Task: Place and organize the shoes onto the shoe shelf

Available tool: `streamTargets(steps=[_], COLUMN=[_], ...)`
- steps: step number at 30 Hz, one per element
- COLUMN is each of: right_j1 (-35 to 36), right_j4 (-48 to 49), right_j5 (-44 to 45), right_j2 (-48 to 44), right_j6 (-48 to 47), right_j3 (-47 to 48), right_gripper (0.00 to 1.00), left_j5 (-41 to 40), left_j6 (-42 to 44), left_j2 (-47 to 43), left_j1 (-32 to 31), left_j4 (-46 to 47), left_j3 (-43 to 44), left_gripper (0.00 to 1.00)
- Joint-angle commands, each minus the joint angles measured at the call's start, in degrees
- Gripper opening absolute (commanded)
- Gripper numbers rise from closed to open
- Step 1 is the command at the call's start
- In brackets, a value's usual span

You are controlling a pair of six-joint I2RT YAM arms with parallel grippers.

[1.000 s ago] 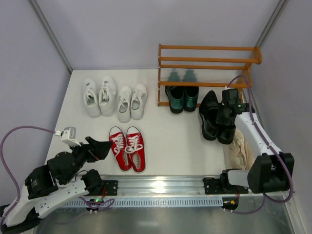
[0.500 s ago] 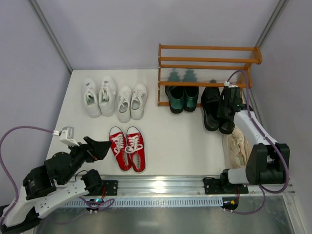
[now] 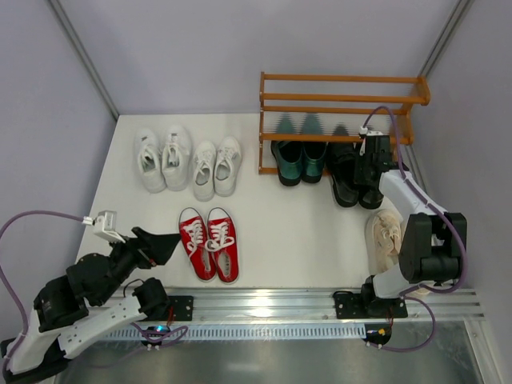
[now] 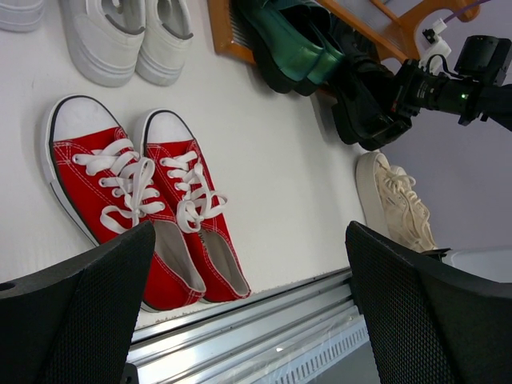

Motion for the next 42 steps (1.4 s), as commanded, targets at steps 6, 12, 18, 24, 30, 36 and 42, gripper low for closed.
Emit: streamTargets(steps=[6, 12, 18, 24, 30, 36, 42], right_j1=[-3.0, -4.4, -5.4, -6.0, -6.3, -6.3, -6.4], right_j4=[18.4, 16.8, 20.2, 22.7, 22.0, 21.4, 22.9], right_j5=[0.7, -2.0, -2.9, -3.9, -3.7, -3.4, -2.3], right_j2=[-0.3, 5.9, 8.6, 10.4, 13.1, 16.1, 16.4], right_j6=[-5.3, -5.4, -4.7, -4.4, -4.4, -3.9, -3.6], right_j3=[8.2, 13.4, 13.2, 13.6, 15.9, 17.1, 16.8], right_gripper=[0.04, 0.04, 0.04, 0.04, 0.04, 0.04, 0.04], left_j5=[0.2, -0.2, -0.4, -0.9, -0.8, -0.9, -1.3], left_j6=[0.1, 0.8, 0.3, 0.0, -0.3, -1.1, -1.8], left_j2=[-1.4, -0.5, -1.6, -2.1, -2.2, -3.1, -4.2], left_j1=[-0.1, -0.1, -0.1, -0.1, -0.1, -0.1, -0.2], left_j4=[-0.1, -1.6, -2.1, -2.8, -3.3, -4.3, -5.4], left_j3=[2.6, 4.1, 3.8, 3.5, 3.5, 3.5, 3.8], left_gripper=[1.0, 1.0, 1.0, 1.0, 1.0, 1.0, 1.0])
